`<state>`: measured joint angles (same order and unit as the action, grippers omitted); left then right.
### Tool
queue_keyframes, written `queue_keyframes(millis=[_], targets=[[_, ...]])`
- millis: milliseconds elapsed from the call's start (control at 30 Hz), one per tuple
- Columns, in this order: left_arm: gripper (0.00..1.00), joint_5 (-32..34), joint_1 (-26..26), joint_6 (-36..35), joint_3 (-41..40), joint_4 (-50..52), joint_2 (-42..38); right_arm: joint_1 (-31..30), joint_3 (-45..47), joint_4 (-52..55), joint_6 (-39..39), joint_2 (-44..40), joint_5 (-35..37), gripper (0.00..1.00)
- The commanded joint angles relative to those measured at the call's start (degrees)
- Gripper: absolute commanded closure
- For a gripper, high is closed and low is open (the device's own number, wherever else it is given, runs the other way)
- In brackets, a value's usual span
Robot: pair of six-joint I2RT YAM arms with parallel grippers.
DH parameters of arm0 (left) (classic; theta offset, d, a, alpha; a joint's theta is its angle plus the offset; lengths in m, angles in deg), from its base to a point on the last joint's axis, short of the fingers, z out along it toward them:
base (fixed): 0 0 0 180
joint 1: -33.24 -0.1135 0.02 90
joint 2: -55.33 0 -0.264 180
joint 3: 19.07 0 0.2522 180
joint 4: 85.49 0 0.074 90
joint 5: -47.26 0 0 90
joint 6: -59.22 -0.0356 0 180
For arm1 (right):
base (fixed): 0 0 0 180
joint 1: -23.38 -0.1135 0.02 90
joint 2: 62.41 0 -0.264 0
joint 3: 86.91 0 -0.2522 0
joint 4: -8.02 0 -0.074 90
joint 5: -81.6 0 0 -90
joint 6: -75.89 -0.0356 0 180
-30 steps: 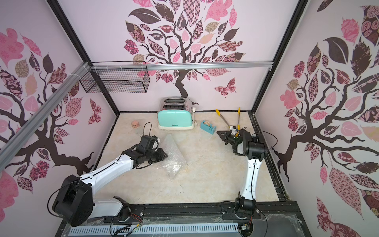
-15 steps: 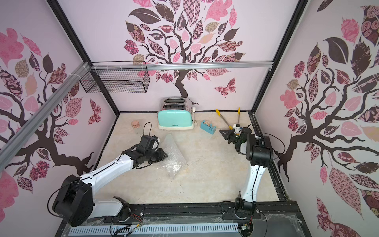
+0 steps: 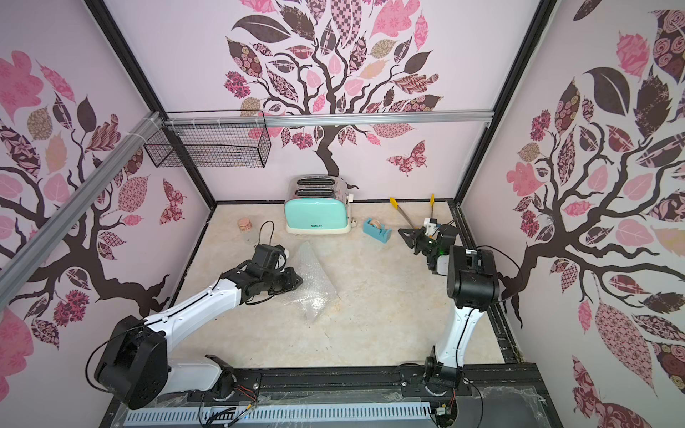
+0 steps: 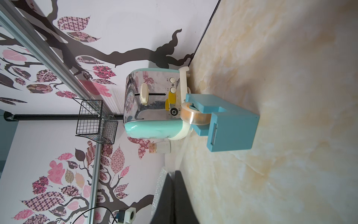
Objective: Wrap mugs in bubble wrap
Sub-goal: Tear off the tape using the Tape Cutter.
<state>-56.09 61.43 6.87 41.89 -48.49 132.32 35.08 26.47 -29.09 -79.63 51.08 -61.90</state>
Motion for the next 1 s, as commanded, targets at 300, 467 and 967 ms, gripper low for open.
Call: queue_keyframes(millis=[300,467,967], targets=[[0.79,0.12,0.29,-0.61,0.13,1.54,-0.09,1.4,0.25,10.19,7.4,-6.39,2.54,1.0],[0.79,0.07,0.29,-0.51,-0.17,1.41,-0.09,2.2,0.58,18.51,12.98,-8.32,4.67,1.0],[0.79,0.07,0.29,-0.33,-0.3,0.86,0.45,2.28,3.84,28.8,19.53,-8.35,12.18,1.0]])
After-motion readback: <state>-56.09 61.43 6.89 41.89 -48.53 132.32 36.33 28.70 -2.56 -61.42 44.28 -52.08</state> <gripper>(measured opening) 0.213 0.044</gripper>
